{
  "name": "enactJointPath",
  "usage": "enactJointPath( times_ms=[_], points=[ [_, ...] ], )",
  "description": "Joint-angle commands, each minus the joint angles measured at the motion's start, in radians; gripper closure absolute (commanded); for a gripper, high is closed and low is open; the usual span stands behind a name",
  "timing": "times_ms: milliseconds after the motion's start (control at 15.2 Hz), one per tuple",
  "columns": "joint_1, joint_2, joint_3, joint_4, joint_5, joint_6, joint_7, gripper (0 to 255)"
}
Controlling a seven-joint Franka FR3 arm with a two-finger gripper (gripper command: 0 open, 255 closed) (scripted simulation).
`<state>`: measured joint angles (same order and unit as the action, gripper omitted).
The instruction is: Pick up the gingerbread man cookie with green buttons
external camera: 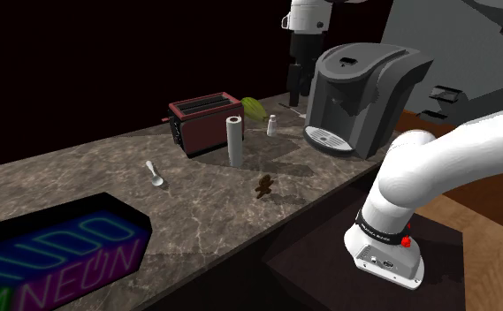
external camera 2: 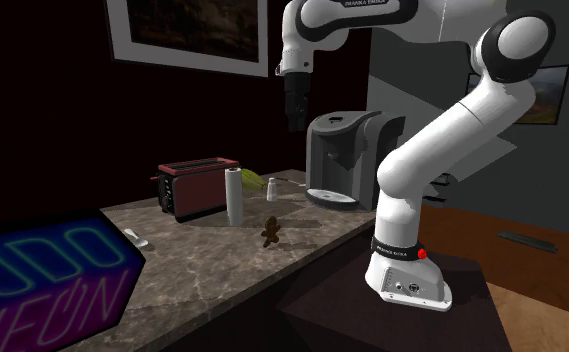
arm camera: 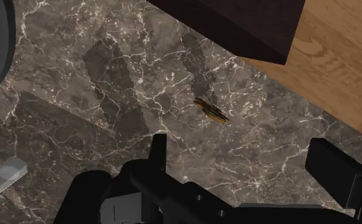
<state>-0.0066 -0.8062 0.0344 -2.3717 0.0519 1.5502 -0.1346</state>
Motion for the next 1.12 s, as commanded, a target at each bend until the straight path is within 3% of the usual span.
enactJointPath(
  times_ms=[0, 528, 1056],
  points=[
    [0.000, 0.000, 0.000, 0.000, 0.000, 0.000, 0.000, 0],
    [-0.009, 0.137, 0.021, -0.161, 0.081, 0.224, 0.083, 0],
    [-0.001, 0.361, 0.041, -0.253, 0.180, 0.472, 0.138, 0]
  ],
)
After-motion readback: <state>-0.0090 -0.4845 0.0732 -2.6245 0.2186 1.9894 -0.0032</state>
